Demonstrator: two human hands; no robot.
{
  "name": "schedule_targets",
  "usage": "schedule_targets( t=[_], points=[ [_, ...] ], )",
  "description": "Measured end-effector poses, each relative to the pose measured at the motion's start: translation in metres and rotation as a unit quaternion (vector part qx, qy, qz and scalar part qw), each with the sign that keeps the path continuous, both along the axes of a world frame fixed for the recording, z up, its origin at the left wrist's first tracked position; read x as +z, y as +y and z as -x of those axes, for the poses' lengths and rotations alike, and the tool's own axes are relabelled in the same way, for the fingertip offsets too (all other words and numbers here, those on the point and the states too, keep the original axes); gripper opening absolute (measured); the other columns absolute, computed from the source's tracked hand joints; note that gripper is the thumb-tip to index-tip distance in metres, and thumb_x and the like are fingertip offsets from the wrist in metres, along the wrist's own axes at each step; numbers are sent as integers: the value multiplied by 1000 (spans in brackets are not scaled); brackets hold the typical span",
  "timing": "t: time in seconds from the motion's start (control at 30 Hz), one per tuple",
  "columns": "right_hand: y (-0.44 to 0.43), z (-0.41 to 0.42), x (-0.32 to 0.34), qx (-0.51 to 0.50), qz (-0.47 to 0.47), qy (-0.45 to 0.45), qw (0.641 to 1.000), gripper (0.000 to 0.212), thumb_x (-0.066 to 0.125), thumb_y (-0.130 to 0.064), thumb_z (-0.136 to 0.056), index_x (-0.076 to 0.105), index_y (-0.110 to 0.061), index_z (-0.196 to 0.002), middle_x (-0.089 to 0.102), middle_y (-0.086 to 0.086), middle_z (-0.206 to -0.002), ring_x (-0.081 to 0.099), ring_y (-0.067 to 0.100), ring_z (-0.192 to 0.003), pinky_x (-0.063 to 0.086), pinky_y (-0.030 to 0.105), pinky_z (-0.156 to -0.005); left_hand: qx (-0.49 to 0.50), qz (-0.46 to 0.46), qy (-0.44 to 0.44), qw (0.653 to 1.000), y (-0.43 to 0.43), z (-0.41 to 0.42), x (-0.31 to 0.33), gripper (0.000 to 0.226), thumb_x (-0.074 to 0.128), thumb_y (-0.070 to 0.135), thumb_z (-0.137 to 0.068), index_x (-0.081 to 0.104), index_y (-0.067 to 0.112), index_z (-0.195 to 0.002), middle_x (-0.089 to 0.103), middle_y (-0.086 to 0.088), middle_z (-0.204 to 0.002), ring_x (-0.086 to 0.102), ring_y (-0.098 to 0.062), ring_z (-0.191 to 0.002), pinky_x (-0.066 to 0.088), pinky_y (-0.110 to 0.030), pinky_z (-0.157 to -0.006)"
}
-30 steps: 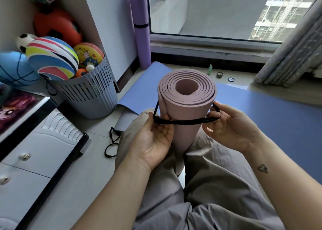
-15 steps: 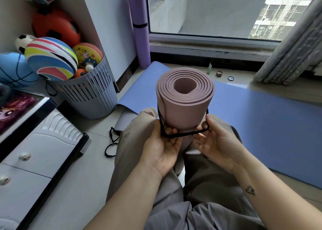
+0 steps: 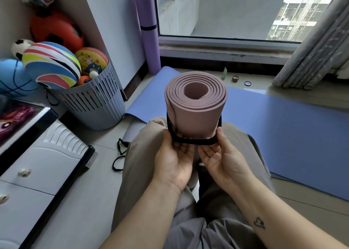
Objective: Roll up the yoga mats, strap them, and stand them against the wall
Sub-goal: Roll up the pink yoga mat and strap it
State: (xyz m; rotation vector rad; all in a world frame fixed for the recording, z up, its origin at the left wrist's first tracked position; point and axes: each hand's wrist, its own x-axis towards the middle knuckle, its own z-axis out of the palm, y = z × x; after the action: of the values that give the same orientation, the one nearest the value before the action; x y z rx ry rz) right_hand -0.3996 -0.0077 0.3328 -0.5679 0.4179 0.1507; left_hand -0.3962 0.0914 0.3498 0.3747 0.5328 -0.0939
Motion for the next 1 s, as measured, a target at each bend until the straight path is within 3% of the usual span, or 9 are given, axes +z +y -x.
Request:
schedule_targets(
  t=[0.13,0.23,0.3,0.37,0.47,0.53,0.7,0.83,1.0],
  points=[
    [7,-2,1,-48,7,19,999,26,43,-25,-100,56,-13,-82,55,-3,-48,61,7,-47,56,22,-56,23,-39,25,999,-4,-4,3,33,41,24,-103,58,9,-78,60,-1,-52,61,-9,-45,52,-19,-46],
    [8,-8,4,-87,-34,27,995,23,44,-21,-101,61,-10,-91,71,1,-68,70,12,-62,58,25,-60,39,-37,41,998,-4,-8,4,32,41,21,-103,56,9,-77,58,0,-49,58,-8,-41,52,-19,-45],
    [6,-13,6,-108,-73,40,991,24,44,-20,-101,59,-10,-85,70,3,-68,69,14,-60,58,25,-60,43,-27,46,998,-4,-11,4,33,41,19,-103,51,11,-73,50,2,-45,49,-6,-36,48,-17,-41],
    [1,-16,10,-106,-100,56,988,30,43,-20,-101,51,-11,-74,57,1,-57,57,11,-45,51,24,-56,33,-20,47,998,-2,-13,2,36,39,21,-103,45,14,-69,40,3,-45,39,-6,-34,42,-14,-39],
    [-9,-21,6,-72,-118,98,986,34,36,-21,-102,37,-14,-69,36,-3,-50,30,8,-33,29,20,-53,-2,-70,61,996,2,-14,-8,40,34,23,-104,41,16,-65,36,4,-45,30,-7,-34,34,-13,-37],
    [-13,-28,-1,-57,-95,134,985,31,34,-20,-102,35,-15,-71,34,-3,-47,25,8,-29,28,21,-52,-9,-124,85,989,4,-20,-13,40,33,23,-105,41,17,-66,37,6,-43,29,-6,-34,31,-14,-35],
    [-29,-60,1,2,-39,132,990,29,33,-16,-102,35,-16,-72,34,-4,-48,26,9,-30,33,23,-54,-24,-86,92,992,15,-48,-8,36,33,22,-106,43,18,-71,41,6,-36,32,-5,-27,33,-11,-34],
    [-51,-61,5,142,-45,91,985,15,48,-18,-95,46,-14,-80,34,-4,-52,31,11,-40,39,26,-62,-142,-106,58,982,40,-55,-10,38,43,30,-102,39,18,-66,33,5,-39,35,-6,-40,39,-17,-53],
    [-61,-85,9,122,-8,117,986,15,62,-18,-85,50,-11,-91,42,-5,-58,38,9,-49,35,20,-78,-196,-156,61,966,54,-69,-6,34,52,33,-96,43,21,-66,37,8,-40,43,-5,-43,37,-19,-56]
  ],
)
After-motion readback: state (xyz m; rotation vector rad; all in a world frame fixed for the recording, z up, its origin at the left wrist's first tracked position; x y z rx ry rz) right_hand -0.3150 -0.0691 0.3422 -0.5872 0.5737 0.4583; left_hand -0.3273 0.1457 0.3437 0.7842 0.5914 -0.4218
